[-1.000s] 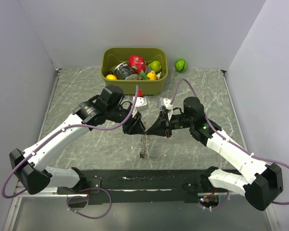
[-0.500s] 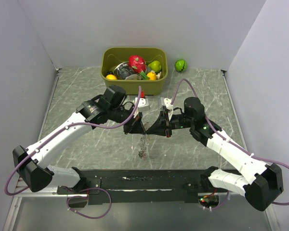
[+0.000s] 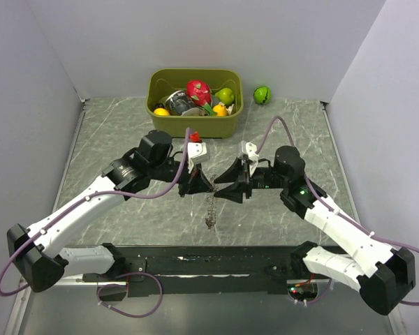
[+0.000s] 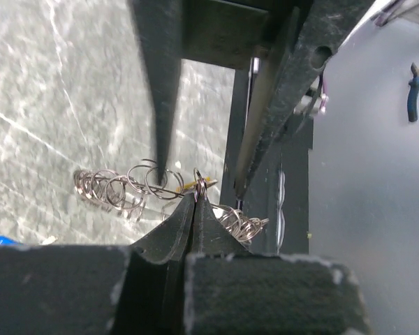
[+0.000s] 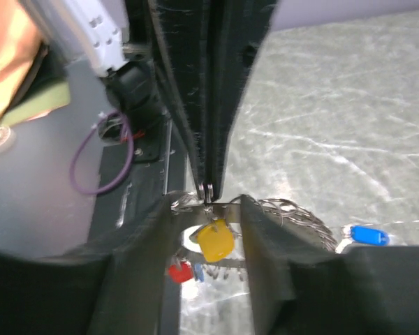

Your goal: Put the keys on the keyring

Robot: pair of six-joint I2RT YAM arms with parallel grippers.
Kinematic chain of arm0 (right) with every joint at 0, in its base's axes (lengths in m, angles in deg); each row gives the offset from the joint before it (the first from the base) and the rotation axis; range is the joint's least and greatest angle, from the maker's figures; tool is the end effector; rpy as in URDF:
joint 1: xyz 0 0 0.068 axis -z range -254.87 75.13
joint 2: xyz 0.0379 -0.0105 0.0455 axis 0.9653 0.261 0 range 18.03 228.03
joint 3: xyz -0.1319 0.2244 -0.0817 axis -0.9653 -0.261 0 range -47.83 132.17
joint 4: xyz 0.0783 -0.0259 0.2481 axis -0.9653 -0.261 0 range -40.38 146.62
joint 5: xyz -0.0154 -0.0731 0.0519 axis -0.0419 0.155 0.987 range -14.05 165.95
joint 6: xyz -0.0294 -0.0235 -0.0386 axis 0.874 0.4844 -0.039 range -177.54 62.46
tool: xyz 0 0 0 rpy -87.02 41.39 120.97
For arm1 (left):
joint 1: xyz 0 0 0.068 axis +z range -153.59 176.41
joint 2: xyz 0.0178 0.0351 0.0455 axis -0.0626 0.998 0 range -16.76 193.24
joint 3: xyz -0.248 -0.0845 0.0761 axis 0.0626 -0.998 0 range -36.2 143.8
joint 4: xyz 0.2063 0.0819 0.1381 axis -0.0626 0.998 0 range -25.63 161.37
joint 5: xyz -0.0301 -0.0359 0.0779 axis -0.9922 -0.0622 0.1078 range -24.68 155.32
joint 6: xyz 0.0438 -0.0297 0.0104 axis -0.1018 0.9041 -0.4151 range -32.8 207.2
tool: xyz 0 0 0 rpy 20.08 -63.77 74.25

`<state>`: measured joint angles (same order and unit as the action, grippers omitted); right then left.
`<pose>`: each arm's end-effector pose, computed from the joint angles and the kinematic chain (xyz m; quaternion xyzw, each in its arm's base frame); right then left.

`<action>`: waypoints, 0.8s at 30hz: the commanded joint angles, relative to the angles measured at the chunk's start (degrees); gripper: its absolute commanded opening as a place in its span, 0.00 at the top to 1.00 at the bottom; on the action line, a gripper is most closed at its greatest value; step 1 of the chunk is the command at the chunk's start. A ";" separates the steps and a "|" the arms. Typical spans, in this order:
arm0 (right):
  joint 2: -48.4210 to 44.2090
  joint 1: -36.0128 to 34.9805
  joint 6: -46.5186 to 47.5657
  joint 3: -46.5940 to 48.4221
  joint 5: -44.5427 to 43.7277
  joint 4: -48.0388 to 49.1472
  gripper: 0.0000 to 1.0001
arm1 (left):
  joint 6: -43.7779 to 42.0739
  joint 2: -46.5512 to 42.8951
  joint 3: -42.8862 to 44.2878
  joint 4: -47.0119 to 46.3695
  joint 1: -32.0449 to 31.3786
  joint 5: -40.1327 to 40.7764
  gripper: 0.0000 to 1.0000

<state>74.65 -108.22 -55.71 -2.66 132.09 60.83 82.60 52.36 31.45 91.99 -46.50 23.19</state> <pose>0.1675 0.1455 0.3323 -0.4966 0.5371 0.4982 0.4655 0.1741 -0.1945 0.3651 0.4908 0.6629 -0.4479 0.3451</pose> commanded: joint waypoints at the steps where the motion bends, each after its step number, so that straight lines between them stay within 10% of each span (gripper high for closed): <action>1: -3.44 0.65 -1.73 -0.61 -4.72 5.63 0.38 | 4.16 -4.34 -1.65 -13.36 -0.24 -0.41 0.99; 24: -9.60 3.46 -6.13 -4.83 -5.87 13.20 0.28 | 13.30 -11.12 -10.62 -33.85 -0.24 3.37 0.99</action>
<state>65.76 -105.02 -61.64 -8.54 124.22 71.62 94.60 40.86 19.41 63.88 -46.55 26.67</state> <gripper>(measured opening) 0.724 0.023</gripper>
